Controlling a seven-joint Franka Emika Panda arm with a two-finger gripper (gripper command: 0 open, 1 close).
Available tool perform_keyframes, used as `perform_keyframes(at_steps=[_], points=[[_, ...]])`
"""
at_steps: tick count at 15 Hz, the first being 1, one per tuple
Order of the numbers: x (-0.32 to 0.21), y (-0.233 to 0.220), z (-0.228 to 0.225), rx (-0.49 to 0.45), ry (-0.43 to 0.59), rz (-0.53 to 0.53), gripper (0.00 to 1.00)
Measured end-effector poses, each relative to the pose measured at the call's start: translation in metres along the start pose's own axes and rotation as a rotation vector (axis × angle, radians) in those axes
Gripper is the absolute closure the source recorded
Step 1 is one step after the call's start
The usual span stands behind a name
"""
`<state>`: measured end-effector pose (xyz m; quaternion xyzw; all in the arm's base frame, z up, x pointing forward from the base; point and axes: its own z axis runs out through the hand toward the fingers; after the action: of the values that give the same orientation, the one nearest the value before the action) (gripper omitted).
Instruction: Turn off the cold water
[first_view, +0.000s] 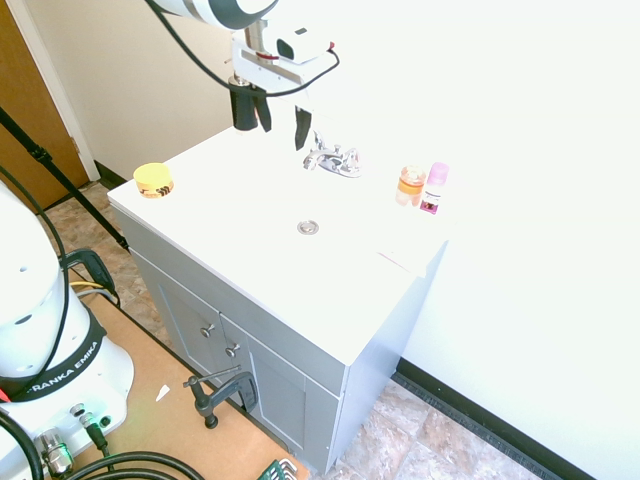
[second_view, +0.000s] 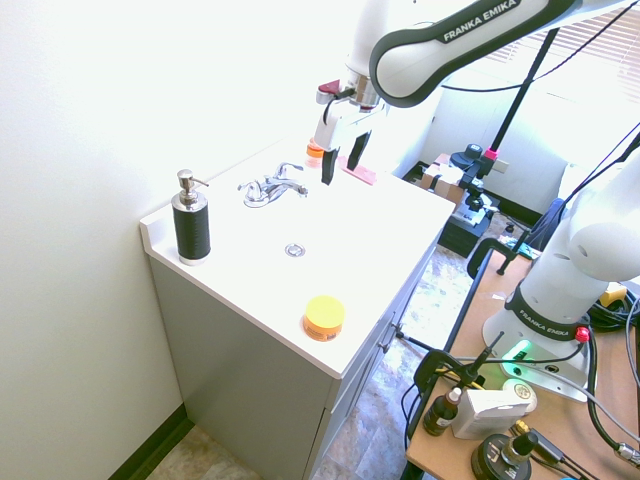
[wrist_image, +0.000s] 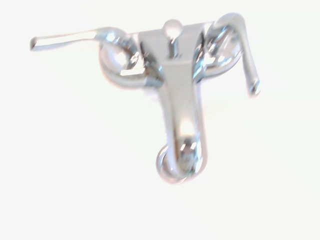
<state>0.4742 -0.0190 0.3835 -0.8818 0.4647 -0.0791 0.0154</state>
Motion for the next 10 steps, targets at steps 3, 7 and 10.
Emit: perform_keyframes(at_steps=[3,7,10], points=[[0.033,-0.027,0.007,-0.016,0.085,0.022,0.0],[0.06,-0.047,0.037,-0.056,0.122,0.025,0.0],[0.069,-0.052,0.064,-0.092,0.117,0.023,0.0]])
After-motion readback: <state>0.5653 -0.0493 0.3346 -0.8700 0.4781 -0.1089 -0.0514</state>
